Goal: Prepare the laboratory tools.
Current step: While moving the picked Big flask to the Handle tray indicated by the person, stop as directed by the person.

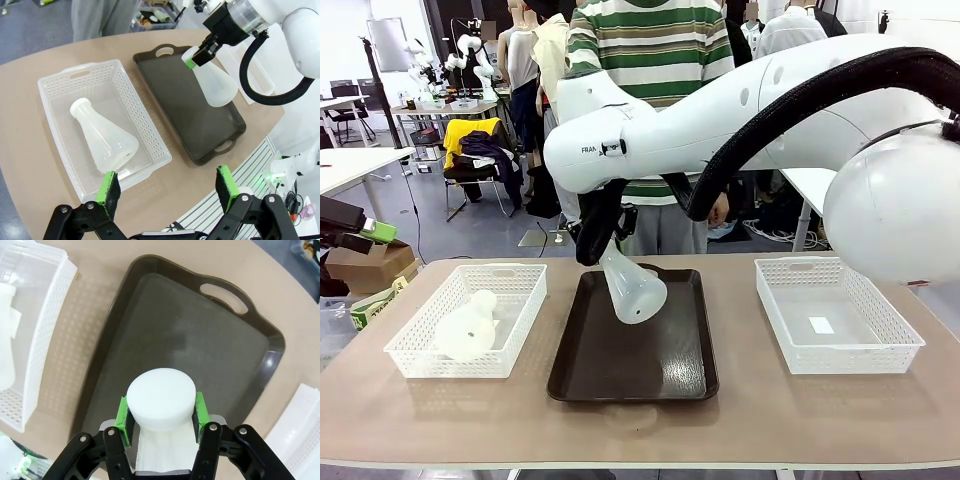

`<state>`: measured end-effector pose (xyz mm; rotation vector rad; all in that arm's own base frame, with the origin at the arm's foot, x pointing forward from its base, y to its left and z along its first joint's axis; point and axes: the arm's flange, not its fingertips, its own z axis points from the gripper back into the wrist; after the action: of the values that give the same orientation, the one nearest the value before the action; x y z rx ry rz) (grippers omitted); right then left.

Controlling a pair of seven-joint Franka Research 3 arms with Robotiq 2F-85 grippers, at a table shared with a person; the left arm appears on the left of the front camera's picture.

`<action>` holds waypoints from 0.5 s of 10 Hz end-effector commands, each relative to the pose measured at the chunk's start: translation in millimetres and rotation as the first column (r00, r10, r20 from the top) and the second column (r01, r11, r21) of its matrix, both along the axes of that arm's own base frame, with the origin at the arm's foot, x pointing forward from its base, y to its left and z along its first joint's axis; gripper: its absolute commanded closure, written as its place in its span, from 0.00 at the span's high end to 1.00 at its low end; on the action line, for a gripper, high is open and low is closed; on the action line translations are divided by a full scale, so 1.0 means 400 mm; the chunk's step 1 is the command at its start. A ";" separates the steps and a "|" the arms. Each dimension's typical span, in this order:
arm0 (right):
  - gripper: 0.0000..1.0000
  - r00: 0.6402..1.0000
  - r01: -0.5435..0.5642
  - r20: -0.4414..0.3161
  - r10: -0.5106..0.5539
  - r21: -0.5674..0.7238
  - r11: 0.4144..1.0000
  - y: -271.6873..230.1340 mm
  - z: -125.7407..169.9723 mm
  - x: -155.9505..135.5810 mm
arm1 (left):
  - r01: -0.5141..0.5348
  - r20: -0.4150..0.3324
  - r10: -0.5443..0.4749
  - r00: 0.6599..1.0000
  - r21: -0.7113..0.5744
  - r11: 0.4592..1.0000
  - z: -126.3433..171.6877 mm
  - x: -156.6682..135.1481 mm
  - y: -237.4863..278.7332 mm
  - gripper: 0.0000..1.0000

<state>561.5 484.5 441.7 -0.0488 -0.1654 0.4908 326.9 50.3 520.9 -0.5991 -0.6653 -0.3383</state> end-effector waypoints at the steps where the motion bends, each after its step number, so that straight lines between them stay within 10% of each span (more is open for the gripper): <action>1: 0.00 1.000 -0.005 0.004 0.005 0.005 1.000 0.004 -0.004 -0.003 | 0.020 0.012 -0.019 1.000 -0.008 1.000 -0.003 0.003 0.008 1.00; 5: 0.00 1.000 -0.005 0.004 0.005 0.005 1.000 0.004 -0.004 -0.003 | 0.020 0.012 -0.019 1.000 -0.008 1.000 -0.003 0.003 0.008 1.00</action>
<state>560.4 485.3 440.0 -0.0492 -0.1622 0.4931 326.9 50.3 520.9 -0.5991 -0.6653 -0.3383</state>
